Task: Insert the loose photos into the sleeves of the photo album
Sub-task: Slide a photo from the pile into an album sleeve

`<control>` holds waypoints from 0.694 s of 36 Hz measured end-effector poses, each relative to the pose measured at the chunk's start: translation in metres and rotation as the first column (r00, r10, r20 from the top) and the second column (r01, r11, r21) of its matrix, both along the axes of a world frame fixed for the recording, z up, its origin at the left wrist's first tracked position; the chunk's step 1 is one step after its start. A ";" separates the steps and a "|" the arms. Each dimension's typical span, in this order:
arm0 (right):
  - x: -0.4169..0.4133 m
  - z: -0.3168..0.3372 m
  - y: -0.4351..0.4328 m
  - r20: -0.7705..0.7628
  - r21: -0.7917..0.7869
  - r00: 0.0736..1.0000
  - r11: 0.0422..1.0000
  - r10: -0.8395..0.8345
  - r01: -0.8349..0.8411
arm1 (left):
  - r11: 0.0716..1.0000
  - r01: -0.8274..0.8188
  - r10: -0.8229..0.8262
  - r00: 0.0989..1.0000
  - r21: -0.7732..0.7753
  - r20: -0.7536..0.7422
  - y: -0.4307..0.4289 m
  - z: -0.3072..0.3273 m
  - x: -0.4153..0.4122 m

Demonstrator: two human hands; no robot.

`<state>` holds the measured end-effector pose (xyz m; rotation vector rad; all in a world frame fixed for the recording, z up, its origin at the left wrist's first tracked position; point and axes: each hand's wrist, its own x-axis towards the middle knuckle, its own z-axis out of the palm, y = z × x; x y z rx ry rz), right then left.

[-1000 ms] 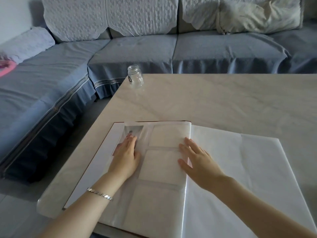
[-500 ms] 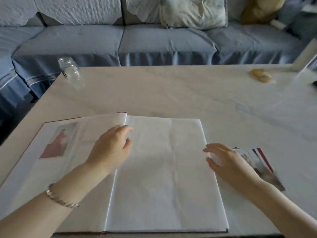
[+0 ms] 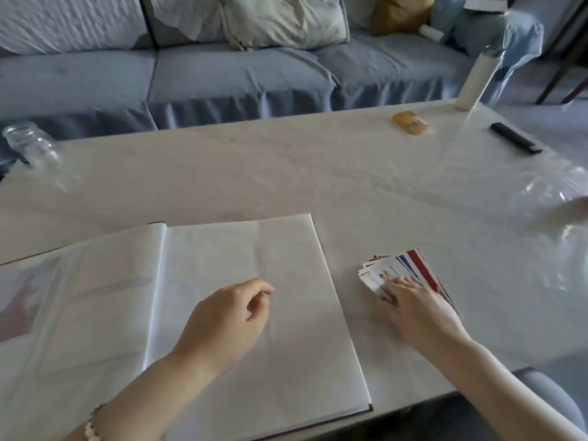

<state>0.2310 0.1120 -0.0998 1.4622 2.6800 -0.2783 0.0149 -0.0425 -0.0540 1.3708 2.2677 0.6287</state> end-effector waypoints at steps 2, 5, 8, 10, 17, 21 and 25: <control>0.001 0.002 0.001 0.029 0.038 0.999 0.999 -0.016 0.015 | 1.000 -0.014 0.014 1.000 -0.017 0.027 -0.001 -0.002 0.001; 0.002 0.005 -0.001 0.089 0.057 0.995 0.998 -0.041 0.036 | 0.999 -0.034 0.037 0.997 -0.036 0.064 -0.001 -0.005 0.003; 0.004 0.009 -0.004 0.030 0.007 0.996 0.997 -0.081 0.081 | 0.998 -0.057 0.061 0.990 -0.033 0.125 -0.002 -0.008 0.005; 0.005 0.014 -0.006 -0.003 -0.052 0.994 0.993 -0.110 0.110 | 0.998 -0.062 0.066 0.982 -0.025 0.175 -0.001 -0.010 0.006; -0.014 0.034 -0.019 -0.258 0.203 0.964 0.979 0.056 -0.002 | 0.990 -0.144 0.115 0.796 0.001 0.595 0.009 -0.004 0.013; -0.048 0.035 -0.036 -0.513 0.403 0.763 0.895 0.394 -0.192 | 0.974 -0.217 0.164 0.478 -0.065 0.863 0.014 0.008 0.015; -0.086 0.035 -0.058 -0.552 0.381 0.644 0.847 0.530 -0.371 | 0.938 -0.346 0.131 0.404 0.018 0.905 0.008 0.011 0.009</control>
